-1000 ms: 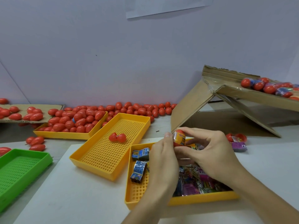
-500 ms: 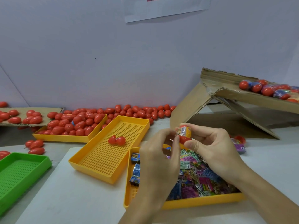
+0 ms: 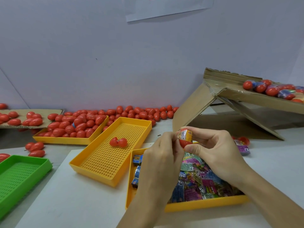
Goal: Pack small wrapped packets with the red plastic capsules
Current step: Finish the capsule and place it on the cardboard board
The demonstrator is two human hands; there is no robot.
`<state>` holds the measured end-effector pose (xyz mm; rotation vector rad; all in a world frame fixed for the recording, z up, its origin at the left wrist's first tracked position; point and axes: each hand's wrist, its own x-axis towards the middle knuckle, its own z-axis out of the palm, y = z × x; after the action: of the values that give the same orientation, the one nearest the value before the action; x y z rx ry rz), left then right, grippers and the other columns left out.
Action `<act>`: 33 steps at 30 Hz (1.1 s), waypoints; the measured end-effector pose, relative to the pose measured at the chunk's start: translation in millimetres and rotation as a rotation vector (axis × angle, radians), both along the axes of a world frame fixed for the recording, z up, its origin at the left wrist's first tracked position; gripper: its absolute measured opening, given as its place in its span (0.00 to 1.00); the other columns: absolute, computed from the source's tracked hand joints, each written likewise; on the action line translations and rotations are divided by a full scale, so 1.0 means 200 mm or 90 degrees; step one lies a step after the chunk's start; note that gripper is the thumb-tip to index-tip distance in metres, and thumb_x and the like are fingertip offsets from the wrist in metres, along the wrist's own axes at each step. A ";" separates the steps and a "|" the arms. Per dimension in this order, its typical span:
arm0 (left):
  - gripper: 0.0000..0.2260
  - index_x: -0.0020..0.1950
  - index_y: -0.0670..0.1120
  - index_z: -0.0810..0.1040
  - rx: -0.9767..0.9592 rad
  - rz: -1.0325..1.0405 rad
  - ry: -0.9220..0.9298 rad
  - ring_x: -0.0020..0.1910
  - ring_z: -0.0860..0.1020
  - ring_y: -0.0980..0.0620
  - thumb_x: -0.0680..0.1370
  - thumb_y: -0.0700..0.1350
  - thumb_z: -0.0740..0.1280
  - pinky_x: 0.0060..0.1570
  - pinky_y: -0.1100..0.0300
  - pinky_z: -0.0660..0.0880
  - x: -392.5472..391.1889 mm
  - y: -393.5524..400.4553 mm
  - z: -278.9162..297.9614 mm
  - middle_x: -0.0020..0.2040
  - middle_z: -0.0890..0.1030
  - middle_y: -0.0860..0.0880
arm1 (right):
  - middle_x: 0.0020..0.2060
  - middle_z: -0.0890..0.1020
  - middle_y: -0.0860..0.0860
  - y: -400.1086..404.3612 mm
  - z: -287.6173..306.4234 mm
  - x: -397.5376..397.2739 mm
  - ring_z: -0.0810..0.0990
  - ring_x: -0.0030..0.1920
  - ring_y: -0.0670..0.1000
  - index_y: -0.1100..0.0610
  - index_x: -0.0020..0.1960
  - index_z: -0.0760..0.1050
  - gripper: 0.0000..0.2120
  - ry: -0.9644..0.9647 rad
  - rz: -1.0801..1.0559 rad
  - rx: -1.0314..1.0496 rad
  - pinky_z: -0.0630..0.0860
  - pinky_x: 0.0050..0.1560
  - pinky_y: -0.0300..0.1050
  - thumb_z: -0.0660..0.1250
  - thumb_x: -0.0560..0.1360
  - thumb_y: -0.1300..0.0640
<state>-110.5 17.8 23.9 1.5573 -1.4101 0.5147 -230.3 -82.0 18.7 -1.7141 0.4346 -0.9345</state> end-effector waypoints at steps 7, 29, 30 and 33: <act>0.06 0.42 0.39 0.78 -0.010 0.005 -0.021 0.31 0.70 0.61 0.73 0.33 0.74 0.31 0.71 0.70 0.01 0.00 -0.03 0.34 0.79 0.48 | 0.50 0.86 0.41 0.02 0.01 0.00 0.84 0.53 0.41 0.51 0.59 0.80 0.21 0.011 -0.014 -0.012 0.79 0.49 0.31 0.74 0.70 0.69; 0.04 0.47 0.50 0.83 -0.041 -0.146 0.264 0.38 0.81 0.58 0.75 0.44 0.70 0.27 0.56 0.79 0.01 0.01 0.04 0.40 0.81 0.61 | 0.51 0.87 0.46 -0.01 0.06 -0.04 0.84 0.55 0.44 0.52 0.61 0.79 0.21 -0.007 0.040 0.012 0.79 0.47 0.32 0.72 0.68 0.58; 0.04 0.48 0.48 0.84 -0.043 -0.138 0.247 0.38 0.80 0.58 0.75 0.43 0.70 0.28 0.57 0.78 0.01 0.01 0.03 0.40 0.81 0.61 | 0.52 0.87 0.45 -0.01 0.06 -0.04 0.84 0.55 0.45 0.51 0.60 0.80 0.21 -0.008 0.042 0.010 0.79 0.50 0.34 0.72 0.67 0.58; 0.04 0.48 0.45 0.83 -0.044 -0.105 0.152 0.39 0.80 0.59 0.75 0.41 0.70 0.31 0.68 0.76 0.01 0.01 0.03 0.41 0.82 0.57 | 0.52 0.87 0.45 -0.01 0.05 -0.04 0.84 0.56 0.45 0.49 0.59 0.80 0.21 -0.012 0.035 0.001 0.80 0.54 0.37 0.73 0.66 0.57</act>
<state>-108.7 19.0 29.5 1.3844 -1.3079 0.2652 -237.9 -84.3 29.0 -1.7066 0.3737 -0.9086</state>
